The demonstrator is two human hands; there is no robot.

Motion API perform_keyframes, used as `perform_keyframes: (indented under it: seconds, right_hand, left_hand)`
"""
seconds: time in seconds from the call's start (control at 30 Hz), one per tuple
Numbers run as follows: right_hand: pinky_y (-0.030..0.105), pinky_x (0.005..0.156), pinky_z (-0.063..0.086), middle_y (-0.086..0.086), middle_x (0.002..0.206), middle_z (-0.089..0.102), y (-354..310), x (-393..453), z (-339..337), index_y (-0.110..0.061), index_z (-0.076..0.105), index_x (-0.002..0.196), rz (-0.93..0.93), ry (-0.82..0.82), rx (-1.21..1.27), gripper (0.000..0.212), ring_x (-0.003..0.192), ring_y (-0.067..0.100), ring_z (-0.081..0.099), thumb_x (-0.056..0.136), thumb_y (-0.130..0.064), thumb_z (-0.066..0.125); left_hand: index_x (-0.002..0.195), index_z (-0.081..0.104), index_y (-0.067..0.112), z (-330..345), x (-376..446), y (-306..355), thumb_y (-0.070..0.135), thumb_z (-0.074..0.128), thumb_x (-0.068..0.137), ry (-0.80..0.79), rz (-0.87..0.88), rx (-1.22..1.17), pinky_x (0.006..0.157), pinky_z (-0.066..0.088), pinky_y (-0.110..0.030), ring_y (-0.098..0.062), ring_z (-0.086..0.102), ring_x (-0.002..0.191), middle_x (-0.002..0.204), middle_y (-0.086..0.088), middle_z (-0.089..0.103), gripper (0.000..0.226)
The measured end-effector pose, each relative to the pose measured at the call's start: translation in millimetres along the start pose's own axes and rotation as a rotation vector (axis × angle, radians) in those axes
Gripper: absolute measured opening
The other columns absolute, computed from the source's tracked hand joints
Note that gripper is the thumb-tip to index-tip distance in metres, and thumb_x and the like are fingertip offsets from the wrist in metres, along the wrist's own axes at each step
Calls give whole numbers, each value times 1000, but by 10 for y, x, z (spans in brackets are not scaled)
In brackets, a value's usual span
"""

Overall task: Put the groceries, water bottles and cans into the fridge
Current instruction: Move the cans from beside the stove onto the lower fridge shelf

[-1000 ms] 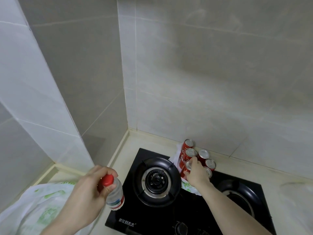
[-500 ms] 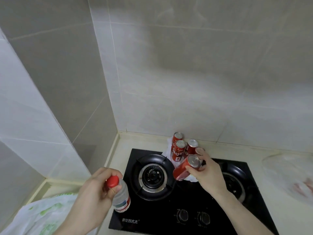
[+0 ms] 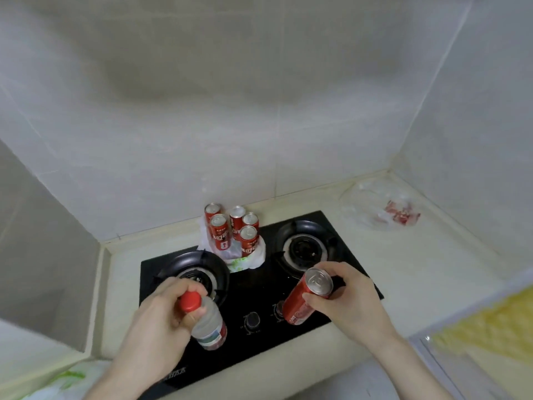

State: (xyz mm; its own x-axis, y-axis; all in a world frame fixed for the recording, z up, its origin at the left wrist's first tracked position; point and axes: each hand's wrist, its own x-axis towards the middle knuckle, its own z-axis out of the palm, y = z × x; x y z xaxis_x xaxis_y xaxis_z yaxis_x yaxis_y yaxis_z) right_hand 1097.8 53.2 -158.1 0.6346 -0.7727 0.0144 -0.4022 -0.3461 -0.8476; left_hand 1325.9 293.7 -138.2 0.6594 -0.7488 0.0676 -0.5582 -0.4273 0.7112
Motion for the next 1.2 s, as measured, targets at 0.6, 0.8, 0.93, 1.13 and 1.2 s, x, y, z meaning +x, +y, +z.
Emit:
perform_keyframes:
  seconds: [0.6,0.8,0.93,1.13,1.2]
  right_hand:
    - [24,62,46,-11,100,72,915,-1555,-2559,-36,68,99,281,418,-21,44,64,7,72,62,-25,89]
    - [23,59,50,-10,107,69,1218,-2309,-3240,-37,68,95,402,608,-33,40,69,10,74,61,-28,88]
    - [17,65,46,-18,108,68,1373,-2846,-3593,-37,68,95,512,782,-62,41,73,0,69,61,-29,90]
    - [22,69,49,-23,107,67,1478,-3539,-3924,-40,67,96,707,1047,-105,40,79,2,70,61,-38,87]
    - [30,73,55,-20,107,67,1484,-3708,-4018,-40,67,97,763,1132,-119,41,80,5,71,60,-43,84]
  left_hand:
    - [96,69,39,2095,166,2415,11,82,82,-380,386,-200,70,54,-25,-12,64,85,101,13,67,34]
    - [92,69,39,2939,-43,3358,5,85,75,-535,522,-243,69,48,-18,-14,64,77,97,13,68,41]
    - [92,68,40,3473,-196,3972,4,85,74,-691,641,-290,69,49,-18,-11,63,79,98,14,66,44]
    - [93,68,41,4281,-469,4841,3,85,74,-947,824,-345,72,49,-22,-12,61,77,96,17,66,45]
    - [91,68,43,4567,-588,5117,3,86,73,-1015,875,-378,72,50,-28,-12,61,74,93,18,65,47]
